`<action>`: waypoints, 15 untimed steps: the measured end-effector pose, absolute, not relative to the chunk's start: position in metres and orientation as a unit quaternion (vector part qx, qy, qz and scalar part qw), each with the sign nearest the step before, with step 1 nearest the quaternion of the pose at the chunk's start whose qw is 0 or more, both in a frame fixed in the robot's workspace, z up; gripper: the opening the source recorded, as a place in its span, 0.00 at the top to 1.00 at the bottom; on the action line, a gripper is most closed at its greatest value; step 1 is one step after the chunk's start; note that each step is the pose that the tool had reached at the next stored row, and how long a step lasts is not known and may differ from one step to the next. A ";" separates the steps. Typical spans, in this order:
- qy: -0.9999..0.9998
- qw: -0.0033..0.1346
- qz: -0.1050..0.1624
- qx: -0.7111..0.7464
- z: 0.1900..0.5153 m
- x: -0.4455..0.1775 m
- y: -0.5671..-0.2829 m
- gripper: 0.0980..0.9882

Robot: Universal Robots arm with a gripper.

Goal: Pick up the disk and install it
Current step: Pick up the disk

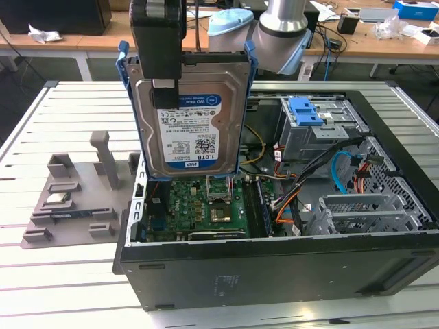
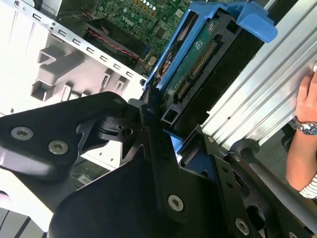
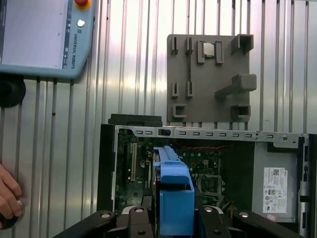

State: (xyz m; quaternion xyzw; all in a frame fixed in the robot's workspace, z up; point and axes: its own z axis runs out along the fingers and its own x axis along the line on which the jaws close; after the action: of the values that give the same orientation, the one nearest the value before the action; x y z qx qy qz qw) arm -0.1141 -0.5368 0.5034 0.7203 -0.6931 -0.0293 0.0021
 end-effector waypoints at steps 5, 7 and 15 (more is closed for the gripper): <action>-0.693 0.002 -0.029 0.720 0.503 -0.110 -0.537 0.70; -0.693 0.002 -0.029 0.720 0.503 -0.109 -0.537 0.70; -0.693 0.002 -0.029 0.720 0.502 -0.103 -0.537 0.70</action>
State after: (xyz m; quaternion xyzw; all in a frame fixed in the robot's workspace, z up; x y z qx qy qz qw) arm -0.1027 -0.5368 0.5020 0.7203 -0.6930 -0.0293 0.0021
